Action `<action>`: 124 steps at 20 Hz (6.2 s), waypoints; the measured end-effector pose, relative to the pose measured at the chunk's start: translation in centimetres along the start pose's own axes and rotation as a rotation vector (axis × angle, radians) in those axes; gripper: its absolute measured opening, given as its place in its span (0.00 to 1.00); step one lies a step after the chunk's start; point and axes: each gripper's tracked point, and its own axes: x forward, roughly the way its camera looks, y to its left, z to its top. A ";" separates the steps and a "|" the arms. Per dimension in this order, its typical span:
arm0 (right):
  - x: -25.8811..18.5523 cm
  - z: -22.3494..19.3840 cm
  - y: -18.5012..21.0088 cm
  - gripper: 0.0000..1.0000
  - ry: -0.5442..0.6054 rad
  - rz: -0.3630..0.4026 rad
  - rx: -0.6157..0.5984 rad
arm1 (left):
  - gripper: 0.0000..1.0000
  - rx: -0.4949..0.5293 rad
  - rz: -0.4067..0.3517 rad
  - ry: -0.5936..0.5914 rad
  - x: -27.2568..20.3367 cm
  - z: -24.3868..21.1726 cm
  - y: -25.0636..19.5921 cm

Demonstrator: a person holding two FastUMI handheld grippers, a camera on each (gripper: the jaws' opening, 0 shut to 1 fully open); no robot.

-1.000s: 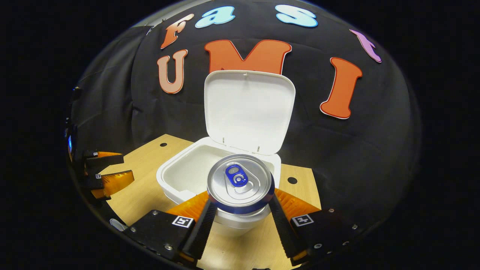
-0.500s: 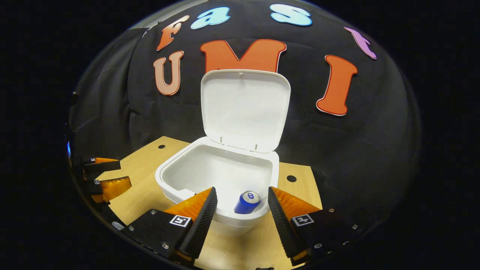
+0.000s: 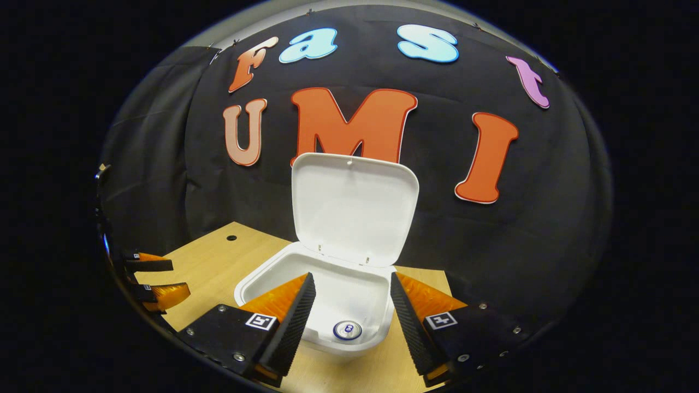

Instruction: Press the lid of the desktop garbage bin to open it, pick up the crumpled paper on the desktop and throw it into the bin, then pick up the pop can on the desktop and drop it into the bin, and finally close the garbage bin lid.

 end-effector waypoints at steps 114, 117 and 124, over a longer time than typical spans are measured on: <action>-0.1 -4.2 9.9 0.98 -0.035 -0.114 0.166 | 0.98 0.097 -0.030 -0.048 2.4 3.8 10.0; 0.1 -2.0 11.5 0.98 -0.114 -0.094 0.108 | 1.00 0.084 0.067 -0.135 2.3 6.3 12.5; 1.0 1.0 16.4 0.97 -0.188 -0.006 0.038 | 1.00 0.007 0.185 -0.292 -0.3 11.0 16.3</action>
